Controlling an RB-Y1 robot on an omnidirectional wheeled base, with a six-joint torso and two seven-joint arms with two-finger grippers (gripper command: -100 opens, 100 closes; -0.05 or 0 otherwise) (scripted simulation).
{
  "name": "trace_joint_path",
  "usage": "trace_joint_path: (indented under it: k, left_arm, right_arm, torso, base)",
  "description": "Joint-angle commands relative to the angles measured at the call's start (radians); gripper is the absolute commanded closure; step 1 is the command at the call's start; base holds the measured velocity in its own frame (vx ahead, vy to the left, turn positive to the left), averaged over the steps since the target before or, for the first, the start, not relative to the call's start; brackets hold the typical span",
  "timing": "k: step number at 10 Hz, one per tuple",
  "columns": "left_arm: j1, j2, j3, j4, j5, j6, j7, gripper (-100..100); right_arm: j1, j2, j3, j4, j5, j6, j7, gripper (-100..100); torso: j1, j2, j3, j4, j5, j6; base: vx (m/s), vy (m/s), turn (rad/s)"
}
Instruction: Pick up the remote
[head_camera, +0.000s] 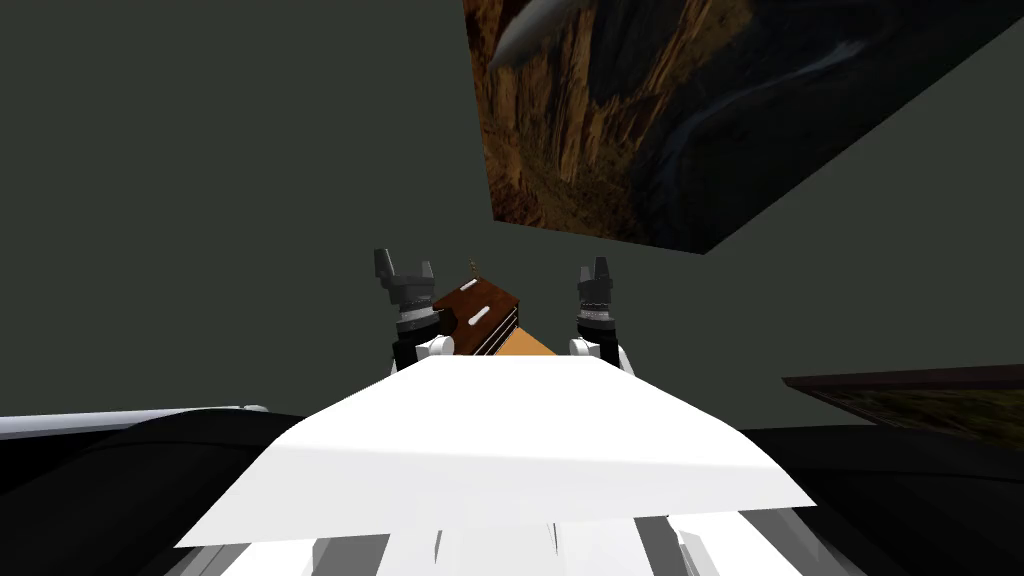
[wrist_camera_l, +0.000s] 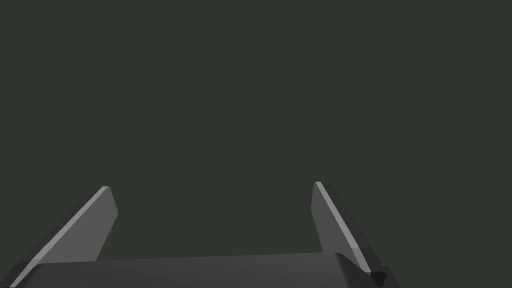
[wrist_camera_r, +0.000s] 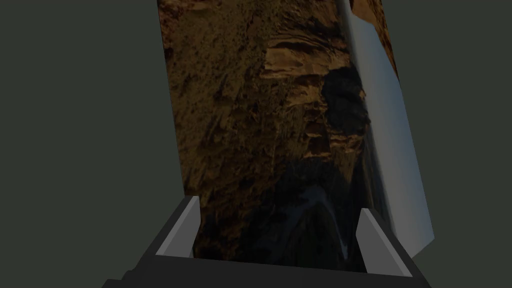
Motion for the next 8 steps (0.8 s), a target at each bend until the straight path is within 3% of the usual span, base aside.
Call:
trace_joint_path:
  k: [1,6,8]
  left_arm:
    - [-0.003,0.046,0.005,0.016,0.006,0.013,0.004,-100]
    - [-0.022,0.191,0.045,0.134,0.052,0.112,0.033,-100]
    - [-0.027,0.213,0.058,0.166,0.065,0.141,0.041,-100]
  right_arm:
    - [0.0,0.0,0.0,0.0,0.0,0.0,0.0,0]
    - [0.0,0.0,0.0,0.0,0.0,0.0,0.0,0]
    - [0.0,0.0,0.0,0.0,0.0,0.0,0.0,0]
  torso:
    - [0.0,0.0,0.0,0.0,0.0,0.0]
    - [-0.004,0.002,0.001,0.0,-0.001,0.0]
    - [-0.003,0.0,0.0,0.0,-0.001,0.0]
  base:
    - [-0.022,-0.053,-0.058]
    - [-0.031,-0.07,-0.107]
    - [0.007,-0.041,-0.088]
